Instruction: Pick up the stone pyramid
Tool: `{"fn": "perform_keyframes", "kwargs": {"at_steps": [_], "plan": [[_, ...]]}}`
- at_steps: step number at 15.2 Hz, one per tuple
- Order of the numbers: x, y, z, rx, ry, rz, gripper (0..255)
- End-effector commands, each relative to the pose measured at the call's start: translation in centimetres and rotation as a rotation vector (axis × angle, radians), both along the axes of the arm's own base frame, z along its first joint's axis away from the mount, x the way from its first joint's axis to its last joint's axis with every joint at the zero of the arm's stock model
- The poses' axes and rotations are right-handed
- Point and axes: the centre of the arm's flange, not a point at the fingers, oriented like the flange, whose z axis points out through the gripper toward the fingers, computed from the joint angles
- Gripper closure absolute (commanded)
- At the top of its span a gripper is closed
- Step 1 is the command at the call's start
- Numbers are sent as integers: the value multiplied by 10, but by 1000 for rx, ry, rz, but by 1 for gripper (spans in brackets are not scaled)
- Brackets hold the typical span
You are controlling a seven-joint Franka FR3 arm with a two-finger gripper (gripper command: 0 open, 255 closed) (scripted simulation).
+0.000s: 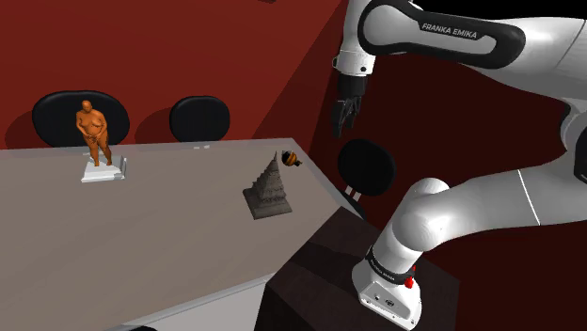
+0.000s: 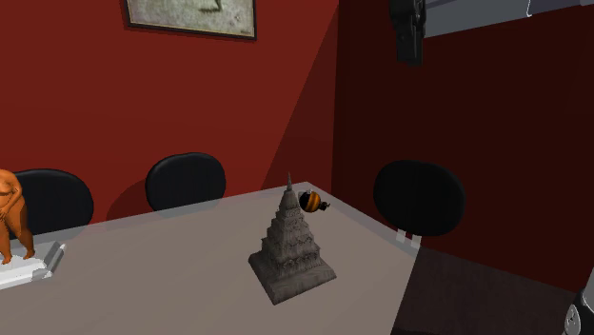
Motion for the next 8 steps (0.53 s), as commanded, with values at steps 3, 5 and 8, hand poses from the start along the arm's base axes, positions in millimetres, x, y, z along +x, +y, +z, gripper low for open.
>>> {"fn": "perform_keyframes", "kwargs": {"at_steps": [3,5,8], "plan": [[14,-11,-19,2,0,61,0],[29,-21,-38,4,0,122,0],[51,-34,-66,7,0,214,0]]}}
